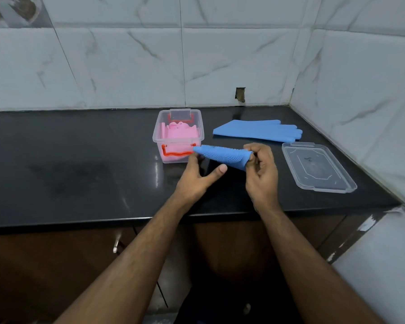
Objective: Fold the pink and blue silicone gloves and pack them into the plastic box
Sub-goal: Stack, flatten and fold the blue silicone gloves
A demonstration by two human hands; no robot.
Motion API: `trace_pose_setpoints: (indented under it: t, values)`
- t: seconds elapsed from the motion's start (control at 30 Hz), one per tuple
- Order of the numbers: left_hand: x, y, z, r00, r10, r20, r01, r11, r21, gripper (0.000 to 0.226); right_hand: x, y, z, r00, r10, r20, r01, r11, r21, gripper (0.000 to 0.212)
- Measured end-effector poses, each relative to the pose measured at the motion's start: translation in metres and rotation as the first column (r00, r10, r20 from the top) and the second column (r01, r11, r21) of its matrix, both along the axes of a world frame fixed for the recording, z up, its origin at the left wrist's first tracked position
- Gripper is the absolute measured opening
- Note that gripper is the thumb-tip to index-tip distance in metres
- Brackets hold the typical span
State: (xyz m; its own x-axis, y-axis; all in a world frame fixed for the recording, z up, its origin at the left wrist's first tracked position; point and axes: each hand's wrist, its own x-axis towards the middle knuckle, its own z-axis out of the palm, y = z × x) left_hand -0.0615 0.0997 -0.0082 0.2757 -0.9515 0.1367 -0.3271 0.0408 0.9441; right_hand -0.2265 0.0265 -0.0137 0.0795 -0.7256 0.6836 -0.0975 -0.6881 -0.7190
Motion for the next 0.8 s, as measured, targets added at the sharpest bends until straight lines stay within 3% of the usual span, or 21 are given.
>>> trace_pose_setpoints:
  t: [0.07,0.13,0.23,0.3,0.37,0.43,0.53,0.63,0.8]
  values:
    - [0.003,-0.001,-0.002,0.998,-0.014,-0.056,0.013,1.000,-0.019,0.092,0.001,-0.002,0.001,0.996,0.067,0.054,-0.071,0.994,0.081,0.019]
    - [0.004,0.000,-0.004,0.999,-0.042,-0.009,0.042,0.999,-0.023,0.068,0.004,-0.001,0.003,0.970,0.156,0.188,-0.201,0.946,0.253,0.023]
    - [0.001,0.000,-0.005,0.993,-0.069,0.095,0.072,0.997,-0.032,0.052,0.000,0.002,0.006,0.845,0.240,0.477,-0.451,0.801,0.395,0.036]
    - [0.000,-0.001,-0.005,0.995,-0.052,0.088,0.057,0.996,-0.064,0.040,-0.004,0.002,0.007,0.786,0.208,0.582,-0.501,0.766,0.403,0.035]
    - [0.000,-0.001,-0.004,0.993,-0.017,0.115,0.028,0.995,-0.096,0.031,-0.001,0.000,0.007,0.821,0.156,0.550,-0.439,0.787,0.433,0.020]
    - [0.000,0.000,-0.004,0.988,-0.017,0.153,0.035,0.993,-0.115,0.029,0.002,-0.002,0.004,0.899,0.114,0.423,-0.319,0.833,0.453,0.005]
    - [0.000,0.001,-0.004,0.986,0.011,0.164,0.008,0.993,-0.115,0.032,0.002,0.000,-0.002,0.958,0.130,0.257,-0.226,0.892,0.392,0.030]
    - [-0.003,0.001,-0.005,0.991,0.061,0.121,-0.060,0.998,-0.013,0.047,0.000,0.000,-0.002,0.936,0.163,0.313,-0.285,0.871,0.399,0.045]
    - [-0.013,-0.002,-0.006,0.991,0.014,-0.137,-0.003,0.996,0.084,0.036,-0.005,-0.003,0.002,0.927,0.140,0.349,-0.301,0.833,0.465,0.065]
